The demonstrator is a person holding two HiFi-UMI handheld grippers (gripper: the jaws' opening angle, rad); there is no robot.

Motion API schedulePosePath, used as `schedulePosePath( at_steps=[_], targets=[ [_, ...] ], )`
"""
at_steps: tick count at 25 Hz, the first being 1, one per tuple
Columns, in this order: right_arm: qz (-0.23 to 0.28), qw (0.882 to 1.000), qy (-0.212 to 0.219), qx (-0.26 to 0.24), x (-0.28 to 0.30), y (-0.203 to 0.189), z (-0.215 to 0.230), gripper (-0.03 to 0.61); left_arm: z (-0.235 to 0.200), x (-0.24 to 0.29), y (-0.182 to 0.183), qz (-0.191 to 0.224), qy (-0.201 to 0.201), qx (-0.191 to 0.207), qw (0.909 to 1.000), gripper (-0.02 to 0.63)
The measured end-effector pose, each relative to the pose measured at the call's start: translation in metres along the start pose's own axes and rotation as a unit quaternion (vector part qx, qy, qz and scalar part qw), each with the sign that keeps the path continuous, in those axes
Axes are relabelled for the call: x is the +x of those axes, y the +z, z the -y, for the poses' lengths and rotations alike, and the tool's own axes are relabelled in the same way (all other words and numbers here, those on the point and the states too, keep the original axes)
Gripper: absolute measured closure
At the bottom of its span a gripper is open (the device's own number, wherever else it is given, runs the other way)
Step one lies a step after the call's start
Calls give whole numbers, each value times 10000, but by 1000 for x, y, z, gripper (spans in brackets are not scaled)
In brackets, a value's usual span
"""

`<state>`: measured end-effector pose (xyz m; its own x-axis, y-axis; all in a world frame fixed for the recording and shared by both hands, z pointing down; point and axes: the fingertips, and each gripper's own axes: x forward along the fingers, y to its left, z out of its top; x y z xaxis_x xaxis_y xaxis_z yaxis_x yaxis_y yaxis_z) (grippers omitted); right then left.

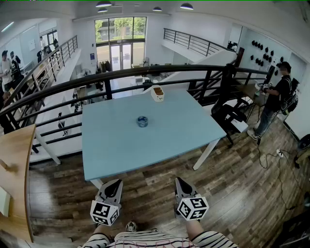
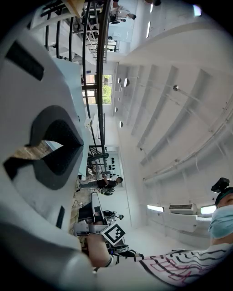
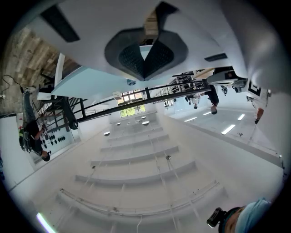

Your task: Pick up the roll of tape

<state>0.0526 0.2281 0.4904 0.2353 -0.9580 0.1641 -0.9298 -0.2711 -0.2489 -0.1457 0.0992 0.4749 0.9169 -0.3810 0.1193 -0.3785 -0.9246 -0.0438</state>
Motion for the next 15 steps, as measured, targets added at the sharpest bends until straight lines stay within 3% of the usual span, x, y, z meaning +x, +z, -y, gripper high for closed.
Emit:
schedulePosePath(
  at_steps=[5,12,13,15],
  targets=[
    [17,9996,230,-144,-8,-1,5,552,16,4,-7,-53,-80,-148,9998,589],
    [-69,9977,424,-531,-17,3,13,548,34,-4,-12,-242,43,-37,9997,584],
    [-83,9974,418,-589,-18,2,17,546,37,-2,-13,-257,78,-15,9996,573],
    [-99,9969,438,-651,-18,1,25,512,43,0,-14,-278,108,15,9996,432]
  ],
)
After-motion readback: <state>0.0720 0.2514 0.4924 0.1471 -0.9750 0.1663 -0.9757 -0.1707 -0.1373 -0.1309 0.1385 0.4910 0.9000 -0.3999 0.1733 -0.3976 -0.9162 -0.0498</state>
